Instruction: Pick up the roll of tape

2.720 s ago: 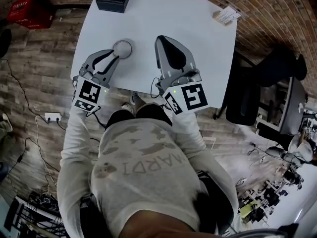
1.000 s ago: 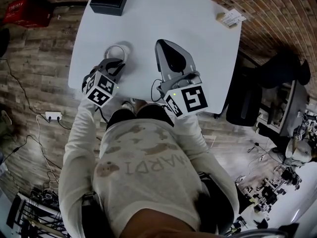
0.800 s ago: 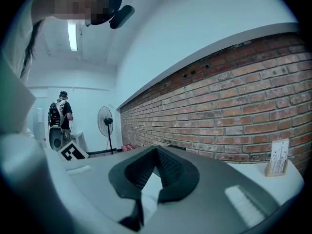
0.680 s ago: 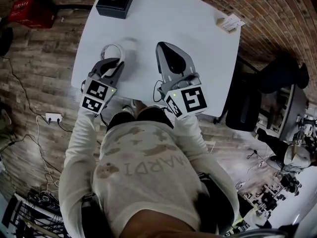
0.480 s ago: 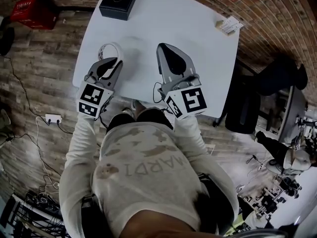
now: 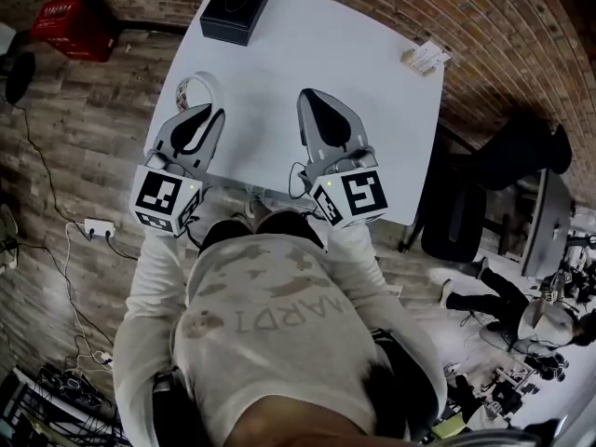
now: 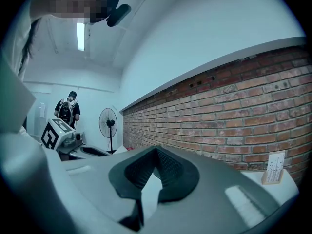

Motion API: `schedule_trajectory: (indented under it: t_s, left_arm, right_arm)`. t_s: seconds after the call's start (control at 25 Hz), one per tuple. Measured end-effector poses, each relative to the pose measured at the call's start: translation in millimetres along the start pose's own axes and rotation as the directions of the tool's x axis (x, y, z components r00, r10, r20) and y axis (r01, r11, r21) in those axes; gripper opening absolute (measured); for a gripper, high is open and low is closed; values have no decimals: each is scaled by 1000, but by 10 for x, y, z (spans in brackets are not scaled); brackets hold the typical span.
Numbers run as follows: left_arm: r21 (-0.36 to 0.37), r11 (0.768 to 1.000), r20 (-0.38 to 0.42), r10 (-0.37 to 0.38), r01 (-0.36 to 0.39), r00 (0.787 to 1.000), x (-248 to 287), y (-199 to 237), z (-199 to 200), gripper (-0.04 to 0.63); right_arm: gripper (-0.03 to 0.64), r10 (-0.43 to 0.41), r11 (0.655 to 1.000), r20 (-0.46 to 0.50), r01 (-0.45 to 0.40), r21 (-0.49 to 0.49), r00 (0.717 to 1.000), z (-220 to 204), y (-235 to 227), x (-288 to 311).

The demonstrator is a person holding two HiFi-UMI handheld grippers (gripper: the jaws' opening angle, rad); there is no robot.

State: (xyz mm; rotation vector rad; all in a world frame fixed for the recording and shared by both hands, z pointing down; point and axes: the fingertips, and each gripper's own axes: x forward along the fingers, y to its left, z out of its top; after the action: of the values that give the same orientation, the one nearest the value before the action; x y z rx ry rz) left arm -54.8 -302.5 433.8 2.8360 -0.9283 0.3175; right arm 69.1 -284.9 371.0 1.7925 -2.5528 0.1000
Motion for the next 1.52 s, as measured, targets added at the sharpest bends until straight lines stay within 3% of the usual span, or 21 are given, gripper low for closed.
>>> schedule_trajectory:
  t_s: [0.28,0.56,1.16,1.52]
  left_arm:
    - [37,997,89,70,-74,994,-298,-6,254,53]
    - [25,991,173,122,-129,977,-593,-25,530,54]
    - [61,980,247,167,-187,955,-1005,-234,834,55]
    - [41,976,284,194,-214,939,-1218,-330,900,55]
  right_arm:
    - [11,4,1000,19,-4,-15,1000,130,159,-128]
    - [11,13,999,41,-12,-33,999,253,297,-247]
    - [11,-1,999,75,5,-47,997,440,443,-585]
    - [11,-4,999,92,9,-51,996,524,531,-783]
